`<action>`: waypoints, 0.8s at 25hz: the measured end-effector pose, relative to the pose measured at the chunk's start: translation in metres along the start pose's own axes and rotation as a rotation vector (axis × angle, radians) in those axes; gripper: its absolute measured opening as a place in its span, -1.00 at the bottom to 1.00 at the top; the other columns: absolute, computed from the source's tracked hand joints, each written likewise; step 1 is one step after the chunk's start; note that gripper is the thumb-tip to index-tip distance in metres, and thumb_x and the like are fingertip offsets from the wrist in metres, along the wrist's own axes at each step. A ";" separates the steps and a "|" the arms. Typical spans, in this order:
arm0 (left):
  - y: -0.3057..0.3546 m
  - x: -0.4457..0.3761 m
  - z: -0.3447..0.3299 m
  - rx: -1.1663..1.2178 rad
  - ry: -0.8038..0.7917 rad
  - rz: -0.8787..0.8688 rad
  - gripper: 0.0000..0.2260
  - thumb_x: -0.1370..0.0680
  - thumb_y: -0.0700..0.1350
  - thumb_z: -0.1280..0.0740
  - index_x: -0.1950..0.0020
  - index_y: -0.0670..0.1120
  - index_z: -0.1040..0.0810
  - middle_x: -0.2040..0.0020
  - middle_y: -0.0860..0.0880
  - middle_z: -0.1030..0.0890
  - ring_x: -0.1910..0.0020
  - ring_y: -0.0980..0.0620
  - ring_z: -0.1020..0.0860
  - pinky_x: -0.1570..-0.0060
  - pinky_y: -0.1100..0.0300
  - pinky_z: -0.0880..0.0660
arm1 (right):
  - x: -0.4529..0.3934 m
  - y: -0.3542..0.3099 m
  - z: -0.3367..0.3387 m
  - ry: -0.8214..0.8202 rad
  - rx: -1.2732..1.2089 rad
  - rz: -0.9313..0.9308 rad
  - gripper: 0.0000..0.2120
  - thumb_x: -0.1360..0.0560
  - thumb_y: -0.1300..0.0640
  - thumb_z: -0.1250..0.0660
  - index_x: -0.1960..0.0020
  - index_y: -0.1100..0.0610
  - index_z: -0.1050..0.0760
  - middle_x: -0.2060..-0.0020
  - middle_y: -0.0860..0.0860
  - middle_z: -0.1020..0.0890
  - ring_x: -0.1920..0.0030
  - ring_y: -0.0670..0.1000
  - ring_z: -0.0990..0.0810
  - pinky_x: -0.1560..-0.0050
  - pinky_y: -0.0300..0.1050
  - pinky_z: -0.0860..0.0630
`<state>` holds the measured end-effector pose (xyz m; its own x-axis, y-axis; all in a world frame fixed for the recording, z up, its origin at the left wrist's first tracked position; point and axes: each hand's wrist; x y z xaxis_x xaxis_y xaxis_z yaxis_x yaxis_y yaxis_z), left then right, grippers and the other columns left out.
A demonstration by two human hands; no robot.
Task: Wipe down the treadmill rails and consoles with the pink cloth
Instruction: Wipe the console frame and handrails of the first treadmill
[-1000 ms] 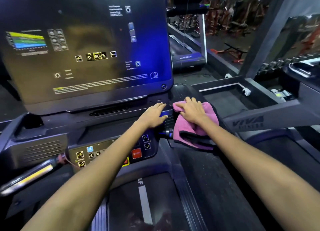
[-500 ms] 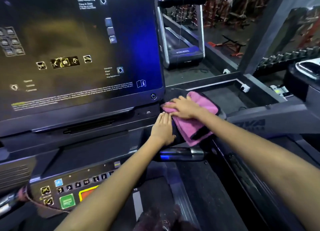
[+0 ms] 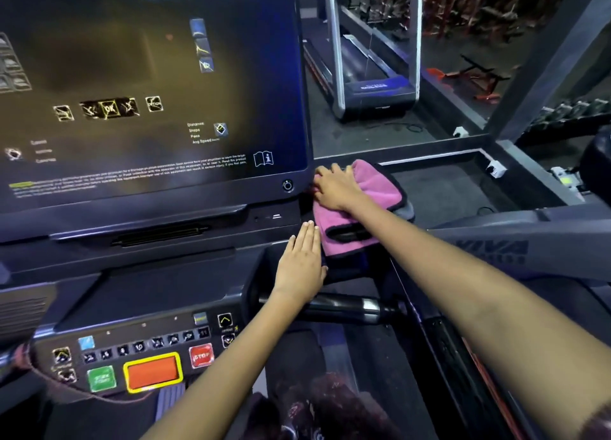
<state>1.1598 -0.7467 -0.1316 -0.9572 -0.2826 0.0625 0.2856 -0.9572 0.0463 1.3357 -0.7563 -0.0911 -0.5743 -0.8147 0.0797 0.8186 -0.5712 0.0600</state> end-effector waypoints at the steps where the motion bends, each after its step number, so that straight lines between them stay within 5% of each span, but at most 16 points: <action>1: 0.002 0.003 0.000 0.031 0.001 0.019 -0.35 -0.61 0.06 -0.08 -0.51 -0.23 0.17 -0.54 -0.15 0.17 -0.52 -0.04 0.19 -0.47 0.08 0.14 | -0.002 -0.002 0.001 0.018 0.008 0.011 -0.67 -0.57 0.03 -0.11 -0.29 0.08 -0.41 -0.27 0.07 -0.41 -0.26 0.17 -0.32 -0.26 0.16 -0.23; 5: 0.007 0.031 -0.005 0.079 -0.005 0.143 -0.35 -0.58 0.23 0.06 -0.52 -0.18 0.01 -0.55 -0.13 0.12 -0.53 -0.04 0.09 -0.47 0.06 0.10 | 0.030 0.020 -0.019 0.094 0.025 0.326 -0.64 -0.59 -0.03 -0.09 -0.37 -0.13 -0.35 -0.31 0.01 -0.39 -0.22 0.11 -0.34 -0.23 0.11 -0.21; 8: 0.010 0.048 -0.008 0.077 0.096 0.220 -0.22 -0.44 0.27 0.29 -0.45 -0.15 -0.26 -0.52 -0.10 -0.16 -0.50 -0.05 -0.13 -0.44 0.05 -0.04 | 0.034 0.043 -0.022 0.089 0.038 0.406 -0.62 -0.58 -0.05 -0.10 -0.39 -0.19 -0.31 -0.30 -0.02 -0.40 -0.19 0.09 -0.35 -0.15 0.03 -0.23; 13: 0.016 0.046 -0.011 0.052 0.191 0.319 -0.44 -0.45 0.18 -0.06 -0.13 -0.18 -0.59 -0.17 -0.11 -0.61 -0.18 -0.11 -0.56 -0.16 0.00 -0.47 | 0.012 0.012 -0.015 0.107 -0.013 0.186 -0.64 -0.56 -0.02 -0.09 -0.34 -0.13 -0.39 -0.24 0.01 -0.45 -0.22 0.14 -0.34 -0.21 0.09 -0.24; 20: 0.019 0.046 -0.013 0.011 0.195 0.332 -0.41 -0.44 0.22 -0.09 -0.23 -0.17 -0.54 -0.21 -0.11 -0.58 -0.23 -0.11 -0.53 -0.21 -0.04 -0.44 | 0.064 0.042 -0.024 0.071 -0.064 0.590 -0.56 -0.53 0.06 -0.17 -0.39 -0.21 -0.30 -0.34 -0.09 -0.39 -0.18 0.05 -0.34 -0.14 -0.01 -0.16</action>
<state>1.1205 -0.7786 -0.1404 -0.8033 -0.5844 -0.1149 0.5808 -0.8114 0.0658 1.3336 -0.8345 -0.1071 -0.0225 -0.9996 0.0147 0.9991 -0.0230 -0.0350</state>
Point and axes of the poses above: each hand's wrist, its own x-axis away from the middle knuckle, its own z-axis out of the back of the hand, y = z × x
